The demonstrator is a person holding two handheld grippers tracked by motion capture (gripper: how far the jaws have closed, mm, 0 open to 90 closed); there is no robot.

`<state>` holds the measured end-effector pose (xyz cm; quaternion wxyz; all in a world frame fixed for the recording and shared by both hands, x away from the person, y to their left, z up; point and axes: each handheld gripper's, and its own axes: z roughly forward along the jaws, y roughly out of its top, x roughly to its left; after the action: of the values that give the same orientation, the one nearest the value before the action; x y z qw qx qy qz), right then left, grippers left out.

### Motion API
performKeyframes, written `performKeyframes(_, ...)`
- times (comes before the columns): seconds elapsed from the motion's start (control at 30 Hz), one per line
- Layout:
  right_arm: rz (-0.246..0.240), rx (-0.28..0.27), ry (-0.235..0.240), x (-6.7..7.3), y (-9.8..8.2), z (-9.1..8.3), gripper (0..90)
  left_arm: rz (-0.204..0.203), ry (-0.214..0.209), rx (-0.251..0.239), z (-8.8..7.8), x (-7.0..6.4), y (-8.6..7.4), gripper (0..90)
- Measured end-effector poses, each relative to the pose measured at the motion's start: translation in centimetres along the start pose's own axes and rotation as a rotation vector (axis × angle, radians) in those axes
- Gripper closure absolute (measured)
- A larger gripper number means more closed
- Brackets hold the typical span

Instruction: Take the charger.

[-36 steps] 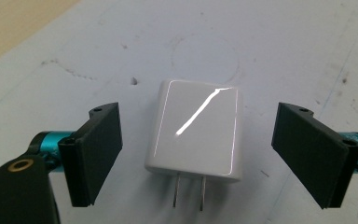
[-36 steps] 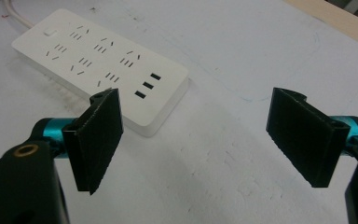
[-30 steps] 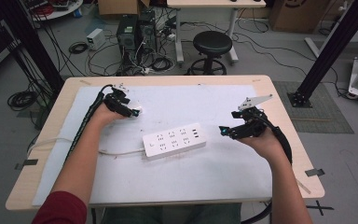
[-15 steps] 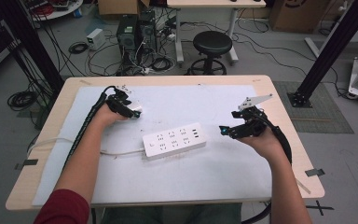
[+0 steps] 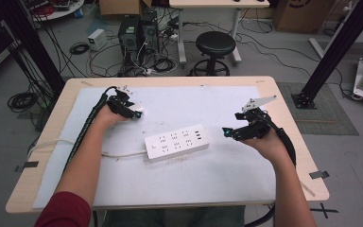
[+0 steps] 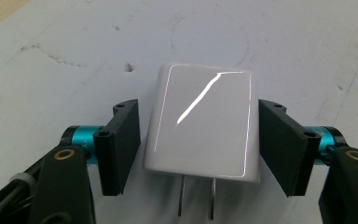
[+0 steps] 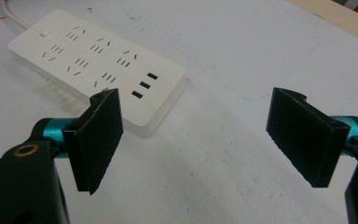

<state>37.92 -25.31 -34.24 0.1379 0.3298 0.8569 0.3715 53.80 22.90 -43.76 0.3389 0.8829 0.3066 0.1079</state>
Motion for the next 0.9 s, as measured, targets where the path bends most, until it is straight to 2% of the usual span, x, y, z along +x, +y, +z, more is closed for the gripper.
performKeyframes(0.23,0.005,0.003,0.005,-0.1,-0.1,0.2,18.9,0.021,-0.004,0.004,0.0,-0.1,0.0,38.3)
performKeyframes(0.4,0.006,0.004,0.005,-0.2,-0.1,0.3,18.9,0.019,-0.007,-0.001,0.0,-0.2,0.0,40.1)
performKeyframes(0.47,0.008,0.006,0.006,-0.2,-0.1,0.3,18.9,0.032,-0.009,0.003,-0.1,-0.2,0.0,42.3)
performKeyframes(0.77,0.01,0.008,0.006,-0.2,-0.2,0.3,18.9,0.044,0.006,0.006,-0.4,-0.5,0.2,42.5)
performKeyframes(0.8,0.011,0.005,0.007,-0.2,-0.2,0.3,18.9,0.067,0.002,-0.019,-1.5,-0.9,0.7,42.5)
performKeyframes(0.87,0.014,0.004,0.01,-0.1,-0.2,0.3,18.9,0.067,0.002,-0.019,-1.5,-0.9,0.7,42.5)
performKeyframes(0.9,0.005,0.003,0.01,-0.1,-0.1,0.3,18.9,0.08,-0.011,-0.024,-2.4,-1.2,1.0,42.5)
